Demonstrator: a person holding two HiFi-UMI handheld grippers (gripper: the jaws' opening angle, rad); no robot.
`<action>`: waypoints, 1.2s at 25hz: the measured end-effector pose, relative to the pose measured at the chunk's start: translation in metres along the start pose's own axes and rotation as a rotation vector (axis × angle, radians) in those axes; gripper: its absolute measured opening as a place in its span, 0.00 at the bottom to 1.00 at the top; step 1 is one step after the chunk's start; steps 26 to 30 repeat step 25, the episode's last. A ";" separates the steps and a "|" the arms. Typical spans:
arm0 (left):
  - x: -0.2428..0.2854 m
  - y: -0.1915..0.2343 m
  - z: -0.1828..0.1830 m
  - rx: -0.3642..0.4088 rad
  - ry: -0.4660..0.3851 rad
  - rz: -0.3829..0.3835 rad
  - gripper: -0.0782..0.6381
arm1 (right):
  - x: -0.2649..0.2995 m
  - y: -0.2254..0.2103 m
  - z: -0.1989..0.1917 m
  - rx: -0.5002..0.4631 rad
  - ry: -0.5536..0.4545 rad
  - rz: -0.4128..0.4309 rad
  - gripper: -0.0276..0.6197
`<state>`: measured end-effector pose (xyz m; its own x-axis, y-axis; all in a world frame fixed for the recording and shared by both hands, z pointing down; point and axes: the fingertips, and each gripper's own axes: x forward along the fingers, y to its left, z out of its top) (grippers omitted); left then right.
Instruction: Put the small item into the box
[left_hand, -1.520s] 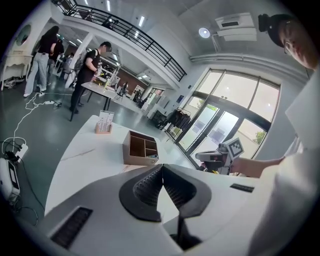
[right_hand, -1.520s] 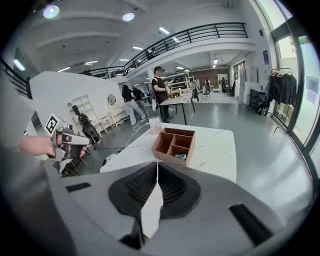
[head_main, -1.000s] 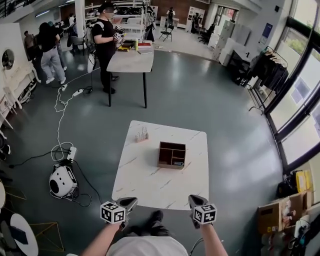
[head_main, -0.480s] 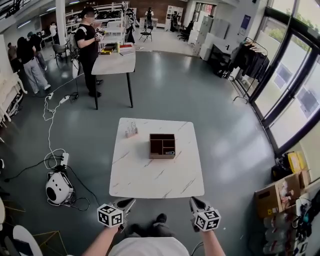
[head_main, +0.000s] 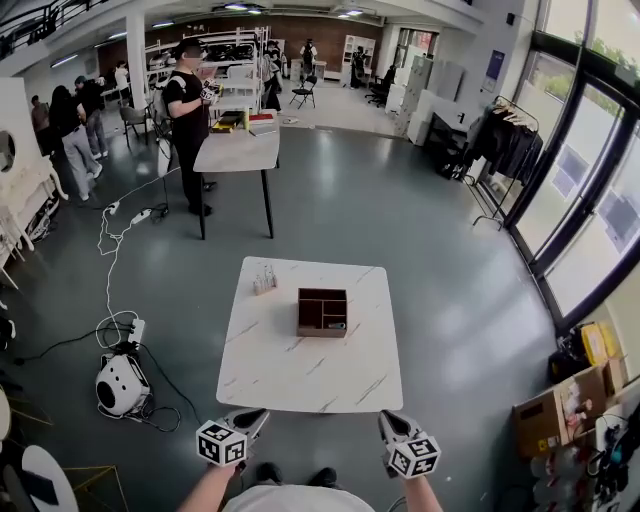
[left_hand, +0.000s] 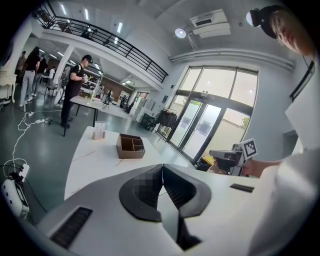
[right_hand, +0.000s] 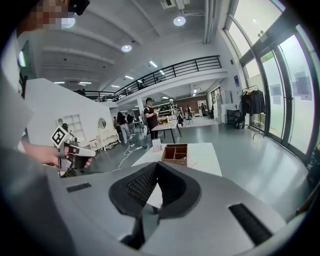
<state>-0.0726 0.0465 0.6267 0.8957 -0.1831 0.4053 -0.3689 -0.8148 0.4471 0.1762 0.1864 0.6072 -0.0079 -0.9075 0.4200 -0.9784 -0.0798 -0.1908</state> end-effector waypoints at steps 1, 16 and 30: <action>0.001 -0.002 0.000 0.000 -0.001 0.004 0.13 | -0.001 -0.003 0.003 -0.007 -0.004 0.009 0.08; 0.008 -0.013 -0.001 -0.048 -0.040 0.061 0.13 | -0.008 -0.034 0.011 -0.016 -0.008 0.031 0.08; 0.010 -0.013 -0.005 -0.058 -0.047 0.072 0.13 | -0.004 -0.037 0.007 -0.018 -0.006 0.044 0.08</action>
